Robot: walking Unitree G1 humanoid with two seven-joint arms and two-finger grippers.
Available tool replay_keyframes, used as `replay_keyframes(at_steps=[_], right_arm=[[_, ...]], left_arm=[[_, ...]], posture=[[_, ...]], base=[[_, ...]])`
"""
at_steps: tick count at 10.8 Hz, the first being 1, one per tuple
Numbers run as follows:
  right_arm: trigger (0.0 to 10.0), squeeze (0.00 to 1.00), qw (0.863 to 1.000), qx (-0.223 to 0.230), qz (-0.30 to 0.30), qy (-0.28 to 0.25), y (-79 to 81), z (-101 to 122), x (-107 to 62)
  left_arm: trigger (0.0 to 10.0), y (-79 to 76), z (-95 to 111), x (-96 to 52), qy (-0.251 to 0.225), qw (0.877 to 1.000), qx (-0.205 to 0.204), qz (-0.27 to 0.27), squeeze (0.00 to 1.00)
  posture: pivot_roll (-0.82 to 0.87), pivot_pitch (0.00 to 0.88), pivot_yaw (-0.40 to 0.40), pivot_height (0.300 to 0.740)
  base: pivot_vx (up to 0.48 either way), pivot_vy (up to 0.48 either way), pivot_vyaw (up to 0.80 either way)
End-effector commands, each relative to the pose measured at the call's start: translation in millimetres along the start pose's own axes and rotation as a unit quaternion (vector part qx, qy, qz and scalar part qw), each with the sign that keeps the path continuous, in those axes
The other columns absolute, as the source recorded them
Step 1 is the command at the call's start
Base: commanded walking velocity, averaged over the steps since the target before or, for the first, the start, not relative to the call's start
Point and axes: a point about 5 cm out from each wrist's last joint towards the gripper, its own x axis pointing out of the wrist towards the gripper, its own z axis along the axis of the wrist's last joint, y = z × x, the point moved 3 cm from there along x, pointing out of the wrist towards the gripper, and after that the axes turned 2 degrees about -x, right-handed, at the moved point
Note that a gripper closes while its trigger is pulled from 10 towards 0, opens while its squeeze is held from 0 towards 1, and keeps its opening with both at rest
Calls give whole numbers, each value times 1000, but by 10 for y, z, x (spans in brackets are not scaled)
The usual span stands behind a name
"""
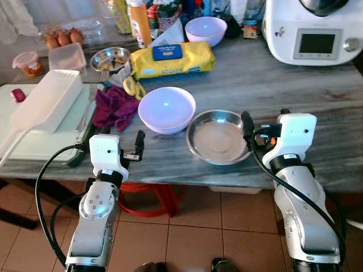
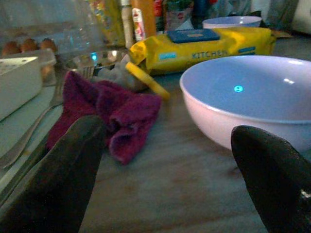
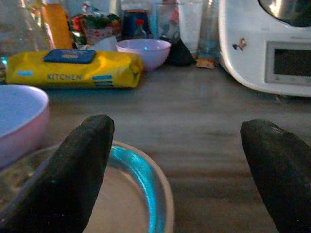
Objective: Setting the table
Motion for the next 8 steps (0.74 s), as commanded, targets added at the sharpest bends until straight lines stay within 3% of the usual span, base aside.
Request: replay_keyframes(at_steps=[1,5,8], right_arm=[[10000,0,1000,4,12,-9,71,25,-7],[10000,0,999,43,-15,3,24,7,30],[10000,0,999,39,-25,5,-5,-28,64]], left_arm=[[10000,35,6,-20,2,1000,8,10,0],[10000,37,17,18,6,1000,16,13,0],[10000,29,-6,19,11,1000,17,12,0]], posture=[[-97,163,89,740],[-95,158,87,740],[-93,156,87,740]], base=[[0,0,0],[-219,0,0],[-334,0,0]])
